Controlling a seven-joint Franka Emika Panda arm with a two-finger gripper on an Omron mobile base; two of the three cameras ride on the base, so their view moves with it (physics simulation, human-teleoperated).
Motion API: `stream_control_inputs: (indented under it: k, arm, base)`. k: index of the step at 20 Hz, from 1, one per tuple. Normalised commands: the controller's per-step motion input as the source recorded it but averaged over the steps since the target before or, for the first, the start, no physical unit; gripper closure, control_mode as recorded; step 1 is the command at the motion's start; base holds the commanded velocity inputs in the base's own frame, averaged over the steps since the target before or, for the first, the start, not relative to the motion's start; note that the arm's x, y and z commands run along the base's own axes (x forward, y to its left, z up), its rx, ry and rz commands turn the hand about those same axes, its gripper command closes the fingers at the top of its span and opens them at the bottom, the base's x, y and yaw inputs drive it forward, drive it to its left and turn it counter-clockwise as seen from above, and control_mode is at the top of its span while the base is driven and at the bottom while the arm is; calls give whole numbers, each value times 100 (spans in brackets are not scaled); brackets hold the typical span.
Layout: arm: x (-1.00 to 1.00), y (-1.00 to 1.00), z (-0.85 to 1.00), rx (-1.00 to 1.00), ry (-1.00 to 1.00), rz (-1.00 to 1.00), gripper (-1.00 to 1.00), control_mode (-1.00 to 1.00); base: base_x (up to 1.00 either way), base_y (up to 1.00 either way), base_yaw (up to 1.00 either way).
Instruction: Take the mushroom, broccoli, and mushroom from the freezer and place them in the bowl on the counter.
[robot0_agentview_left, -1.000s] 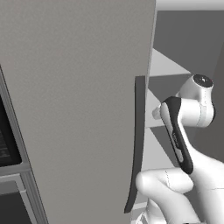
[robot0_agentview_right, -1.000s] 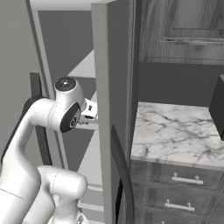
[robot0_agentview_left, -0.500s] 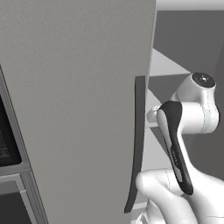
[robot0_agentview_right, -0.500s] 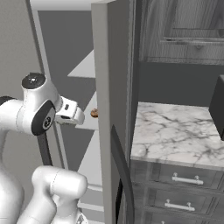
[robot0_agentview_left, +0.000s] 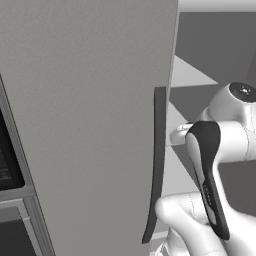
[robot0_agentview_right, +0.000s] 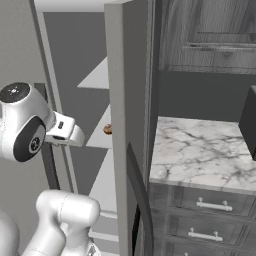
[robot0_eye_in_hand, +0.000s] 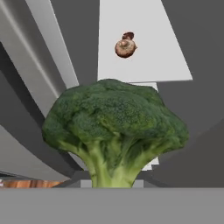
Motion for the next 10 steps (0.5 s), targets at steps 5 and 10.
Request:
stream_control_inputs:
  k: [5,10]
  arm:
    - [-54,0,7,0,0,0,100,-100]
    - [-61,0,2,0,-4,0,100,-100]
  base:
    - [0,0,0]
    - [0,0,0]
